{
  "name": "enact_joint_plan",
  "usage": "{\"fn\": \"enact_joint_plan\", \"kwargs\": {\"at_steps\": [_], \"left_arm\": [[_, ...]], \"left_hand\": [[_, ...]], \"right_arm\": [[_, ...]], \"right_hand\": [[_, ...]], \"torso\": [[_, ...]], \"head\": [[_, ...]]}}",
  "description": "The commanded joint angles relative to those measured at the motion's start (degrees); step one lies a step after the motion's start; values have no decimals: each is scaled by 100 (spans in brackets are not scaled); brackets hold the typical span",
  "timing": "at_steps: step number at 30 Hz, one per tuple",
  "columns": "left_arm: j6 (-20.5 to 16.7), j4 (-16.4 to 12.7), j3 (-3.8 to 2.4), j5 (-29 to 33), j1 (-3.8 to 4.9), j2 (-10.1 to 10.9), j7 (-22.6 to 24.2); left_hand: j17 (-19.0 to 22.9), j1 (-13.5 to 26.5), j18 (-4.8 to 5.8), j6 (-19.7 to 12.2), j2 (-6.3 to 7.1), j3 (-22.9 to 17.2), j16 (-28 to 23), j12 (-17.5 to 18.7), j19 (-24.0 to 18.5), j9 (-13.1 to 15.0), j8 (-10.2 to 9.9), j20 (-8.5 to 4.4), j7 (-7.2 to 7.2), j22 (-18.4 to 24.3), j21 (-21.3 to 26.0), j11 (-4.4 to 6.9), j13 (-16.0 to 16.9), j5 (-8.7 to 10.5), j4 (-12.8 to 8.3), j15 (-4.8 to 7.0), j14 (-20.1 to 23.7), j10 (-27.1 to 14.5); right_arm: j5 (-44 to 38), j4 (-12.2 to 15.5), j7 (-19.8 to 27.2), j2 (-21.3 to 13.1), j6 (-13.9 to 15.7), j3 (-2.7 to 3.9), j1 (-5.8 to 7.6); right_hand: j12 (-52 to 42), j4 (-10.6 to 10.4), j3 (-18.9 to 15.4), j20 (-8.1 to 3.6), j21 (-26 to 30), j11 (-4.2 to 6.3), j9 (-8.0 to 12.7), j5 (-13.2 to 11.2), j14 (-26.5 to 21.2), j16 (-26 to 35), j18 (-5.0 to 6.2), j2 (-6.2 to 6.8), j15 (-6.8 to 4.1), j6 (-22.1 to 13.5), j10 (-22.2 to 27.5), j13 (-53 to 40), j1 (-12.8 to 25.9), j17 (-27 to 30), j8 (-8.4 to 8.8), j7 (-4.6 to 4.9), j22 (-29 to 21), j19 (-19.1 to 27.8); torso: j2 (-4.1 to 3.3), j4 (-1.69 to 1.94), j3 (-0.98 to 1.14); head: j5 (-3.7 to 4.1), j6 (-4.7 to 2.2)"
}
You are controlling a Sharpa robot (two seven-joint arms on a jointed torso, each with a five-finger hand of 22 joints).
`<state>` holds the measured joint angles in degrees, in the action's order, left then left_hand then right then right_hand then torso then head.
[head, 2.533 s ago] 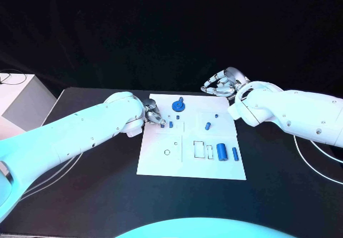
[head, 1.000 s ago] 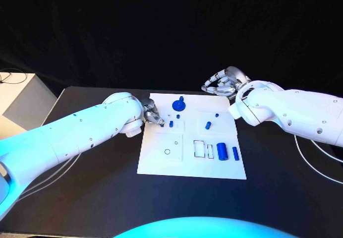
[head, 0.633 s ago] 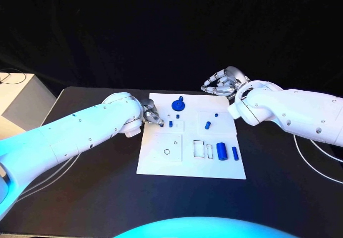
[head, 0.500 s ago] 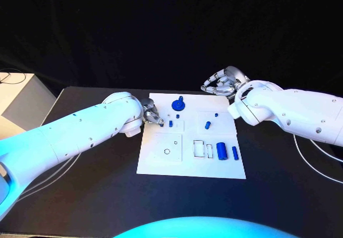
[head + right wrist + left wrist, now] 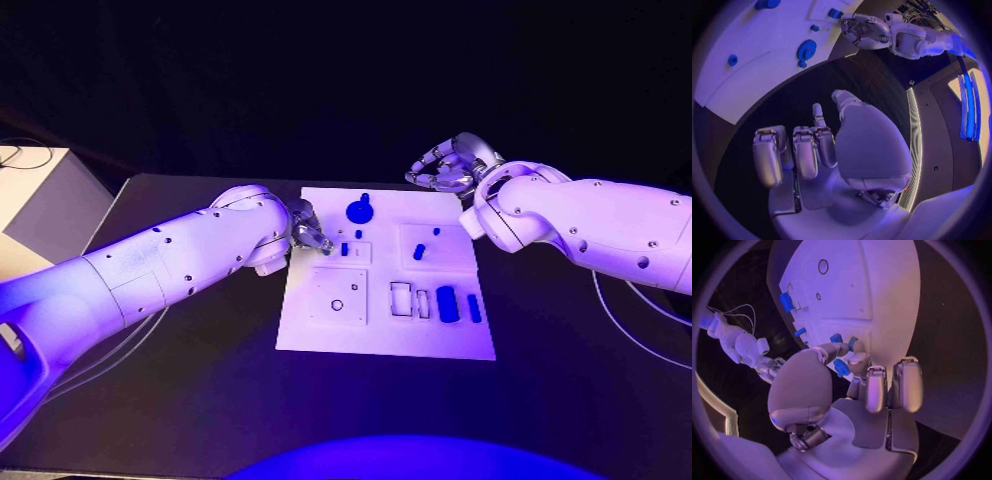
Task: Assemble the parts on the task board
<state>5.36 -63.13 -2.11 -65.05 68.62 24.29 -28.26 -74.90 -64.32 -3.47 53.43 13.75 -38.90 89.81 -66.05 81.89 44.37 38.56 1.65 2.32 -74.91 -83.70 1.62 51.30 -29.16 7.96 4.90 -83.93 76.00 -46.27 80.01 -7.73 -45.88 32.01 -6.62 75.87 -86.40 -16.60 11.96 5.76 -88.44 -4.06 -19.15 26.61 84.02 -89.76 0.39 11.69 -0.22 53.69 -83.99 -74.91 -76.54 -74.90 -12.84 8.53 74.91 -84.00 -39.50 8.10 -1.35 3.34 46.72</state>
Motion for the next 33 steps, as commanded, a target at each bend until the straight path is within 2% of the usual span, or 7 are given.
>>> {"fn": "enact_joint_plan", "kwargs": {"at_steps": [1, 6, 15, 24, 31, 32, 33], "left_arm": [[135, 38, 29, 34, -42, -19, -107], [65, 65, 29, -17, -42, -26, -109], [73, 62, 29, -58, -43, 10, -120], [65, 1, 27, -112, -44, 81, -135], [25, -67, 18, -143, -45, 151, -148], [4, -89, 15, -138, -45, 169, -148], [-13, -102, 14, -132, -45, 180, -147]], "left_hand": [[-1510, 118, 32, 9, 27, -284, 19, 45, -40, -21, -45, -2, -43, -192, 27, 41, -16, 49, -354, 4, -607, -13], [-1510, 171, 28, 24, 23, -94, 19, 74, -52, -50, -78, -14, -46, -171, 44, 46, -50, 67, -240, 13, -607, -47], [-1476, 306, 12, 38, 96, 688, 1, 173, -96, -134, -184, -5, -5, -96, 101, 12, -194, 109, 191, -6, -596, -200], [-1438, 296, 1, 1, 148, 1158, -19, 236, -125, -157, -224, 17, 33, -49, 139, -22, -306, 143, 485, -35, -584, -303], [-1473, 222, 6, -3, 129, 1438, -1, 259, -103, -153, -213, 23, 32, -78, 129, -22, -399, 311, 759, -37, -595, -329], [-1471, 179, 6, -5, 113, 1530, -2, 253, -101, -151, -207, 24, 33, -79, 130, -23, -409, 476, 838, -39, -595, -332], [-1471, 178, 6, -5, 112, 1532, -2, 253, -102, -151, -207, 24, 33, -78, 131, -23, -409, 482, 840, -39, -595, -332]], "right_arm": [[-16, 12, 61, 2, -46, 2, 0], [-12, 15, 62, -1, -42, 2, 0], [-7, 18, 65, -12, -40, 2, 0], [-7, 14, 66, -19, -45, 2, 0], [-7, 11, 67, -21, -46, 2, -2], [-6, 10, 67, -22, -45, 2, -2], [-6, 10, 68, -23, -45, 2, -2]], "right_hand": [[25, 8, 41, -34, 21, 27, -8, 23, 571, 24, 6, -20, -21, -39, -251, -1182, 60, -1407, -29, 1, 1400, -528], [36, 12, 58, -35, 30, 28, -20, 22, 569, 28, 8, -12, -22, -48, -242, -1172, 79, -1400, -34, 0, 1395, -525], [38, 11, 59, -35, 41, 27, -21, 21, 569, 28, 11, -11, -22, -50, -239, -1170, 82, -1400, -34, 1, 1388, -520], [48, 9, 62, -35, 54, 27, -23, 20, 568, 31, 14, -11, -22, -55, -231, -1162, 90, -1394, -33, 2, 1380, -515], [48, 9, 62, -35, 54, 27, -23, 20, 568, 31, 14, -11, -22, -55, -231, -1162, 90, -1394, -33, 2, 1380, -515], [48, 9, 62, -35, 54, 27, -23, 20, 568, 31, 14, -11, -22, -55, -231, -1162, 90, -1394, -33, 2, 1380, -515], [48, 9, 62, -35, 54, 27, -23, 20, 568, 31, 14, -11, -22, -55, -231, -1162, 90, -1394, -33, 2, 1380, -515]], "torso": [[0, 1, -1], [-2, -1, -4], [3, 2, -7], [1, 1, -9], [0, 0, -8], [-5, -1, -8], [-5, -1, -9]], "head": [[4, -3], [7, -14], [8, -25], [6, -42], [8, -46], [11, -49], [12, -52]]}}
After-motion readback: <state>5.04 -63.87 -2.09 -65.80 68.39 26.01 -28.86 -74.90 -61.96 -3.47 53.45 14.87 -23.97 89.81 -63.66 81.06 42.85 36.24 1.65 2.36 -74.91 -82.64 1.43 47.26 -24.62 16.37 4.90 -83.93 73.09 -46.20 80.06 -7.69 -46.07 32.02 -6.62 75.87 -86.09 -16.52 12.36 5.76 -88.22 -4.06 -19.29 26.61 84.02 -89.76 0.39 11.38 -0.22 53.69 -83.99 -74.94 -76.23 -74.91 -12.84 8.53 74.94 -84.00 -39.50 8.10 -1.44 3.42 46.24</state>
